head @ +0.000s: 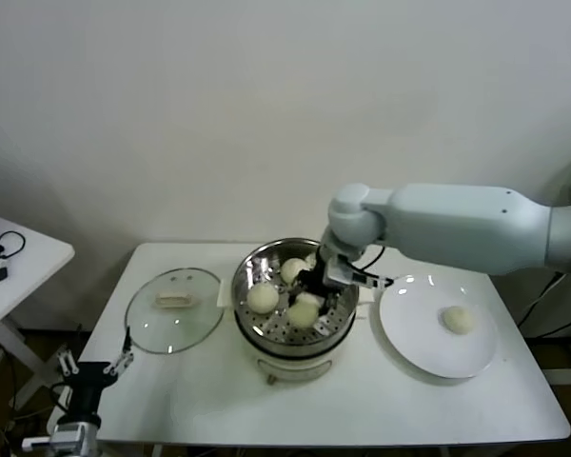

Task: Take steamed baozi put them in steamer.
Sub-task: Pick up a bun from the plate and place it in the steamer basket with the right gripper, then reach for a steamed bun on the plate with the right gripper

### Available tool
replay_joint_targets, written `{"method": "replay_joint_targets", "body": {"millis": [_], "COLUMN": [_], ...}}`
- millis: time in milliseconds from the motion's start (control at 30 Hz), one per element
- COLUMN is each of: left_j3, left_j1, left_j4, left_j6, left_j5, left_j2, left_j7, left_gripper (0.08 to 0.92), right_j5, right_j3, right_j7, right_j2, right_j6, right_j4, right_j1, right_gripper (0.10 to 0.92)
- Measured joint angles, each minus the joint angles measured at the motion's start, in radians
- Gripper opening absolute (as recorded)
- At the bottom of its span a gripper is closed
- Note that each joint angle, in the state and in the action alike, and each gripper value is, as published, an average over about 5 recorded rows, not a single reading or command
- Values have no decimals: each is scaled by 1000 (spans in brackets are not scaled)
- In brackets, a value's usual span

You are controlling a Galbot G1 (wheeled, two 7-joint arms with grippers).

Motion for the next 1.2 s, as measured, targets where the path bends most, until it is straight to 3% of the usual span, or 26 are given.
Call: {"method": "replay_joint_targets", "body": {"millis": [200, 367, 467, 933, 1200], "left_j3": [0, 2, 3, 5, 10], "left_j1": [-3, -3, -1, -1, 0], "left_j4": [0, -5, -9, -13, -12], "left_j6": [0, 0, 0, 0, -3], "left_j5": [0, 2, 2, 2, -6], "left_j2": [0, -1, -2, -3, 1], "left_j7": [1, 2, 2, 2, -1], "left_gripper": [823, 823, 823, 823, 823], "right_j5": [-26, -29, -24, 153, 293], "right_j3": [11, 14, 12, -98, -241], "right_j7": [18, 27, 28, -37, -46], "right_j2": [9, 10, 5, -76, -164], "right_j6": [4, 8, 14, 26, -111], "right_j4": [-4, -4, -2, -35, -78], "right_j1": [-27, -32, -26, 164, 308], "right_gripper": [665, 788, 817, 823, 823]}}
